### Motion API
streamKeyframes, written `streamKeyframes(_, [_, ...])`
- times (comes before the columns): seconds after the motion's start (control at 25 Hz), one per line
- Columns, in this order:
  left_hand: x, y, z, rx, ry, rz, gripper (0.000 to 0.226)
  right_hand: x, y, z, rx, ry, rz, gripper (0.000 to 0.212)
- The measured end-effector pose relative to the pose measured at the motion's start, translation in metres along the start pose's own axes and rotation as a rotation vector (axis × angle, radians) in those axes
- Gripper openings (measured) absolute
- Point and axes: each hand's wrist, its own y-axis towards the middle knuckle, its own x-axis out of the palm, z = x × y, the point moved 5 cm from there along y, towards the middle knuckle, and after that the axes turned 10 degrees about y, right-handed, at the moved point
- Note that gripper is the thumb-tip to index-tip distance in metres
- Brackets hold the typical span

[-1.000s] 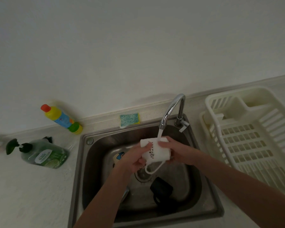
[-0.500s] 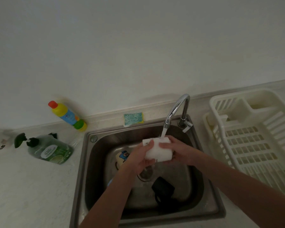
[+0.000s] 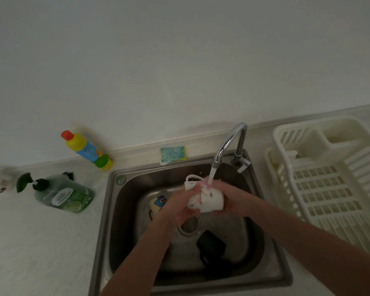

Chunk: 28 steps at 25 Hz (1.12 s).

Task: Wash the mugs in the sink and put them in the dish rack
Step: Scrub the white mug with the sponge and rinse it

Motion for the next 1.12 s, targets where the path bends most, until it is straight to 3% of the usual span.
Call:
streamKeyframes(0.16, [0.002, 0.001, 0.006, 0.000, -0.013, -0.089, 0.041, -0.005, 0.007, -0.006, -0.061, -0.012, -0.033, 0.043])
streamKeyframes(0.32, [0.011, 0.001, 0.008, 0.057, 0.069, -0.119, 0.055, -0.008, 0.004, -0.003, 0.082, -0.035, 0.041, 0.061])
streamKeyframes(0.44, [0.010, -0.009, 0.012, 0.057, 0.015, -0.186, 0.035, -0.012, 0.005, -0.013, -0.106, -0.155, 0.055, 0.046])
streamKeyframes(0.6, [0.002, -0.006, 0.010, -0.016, -0.068, -0.178, 0.030, -0.011, 0.005, -0.014, -0.144, -0.137, -0.037, 0.072])
streamKeyframes(0.68, [0.001, 0.003, 0.008, -0.008, -0.012, -0.194, 0.049, -0.011, 0.004, -0.013, -0.160, -0.188, -0.072, 0.061])
streamKeyframes(0.76, [0.000, 0.004, 0.005, -0.023, 0.056, -0.176, 0.063, -0.009, -0.001, -0.006, -0.059, -0.162, -0.067, 0.050])
streamKeyframes(0.84, [0.001, 0.002, 0.001, -0.036, 0.046, -0.155, 0.055, -0.006, -0.003, -0.004, -0.020, -0.158, -0.040, 0.054])
streamKeyframes(1.0, [0.002, -0.005, 0.006, -0.021, -0.023, -0.165, 0.048, -0.005, 0.004, -0.021, -0.189, -0.274, 0.049, 0.046])
streamKeyframes(1.12, [0.004, -0.008, 0.011, -0.022, -0.089, -0.160, 0.045, -0.007, 0.002, -0.019, -0.172, -0.282, 0.002, 0.045])
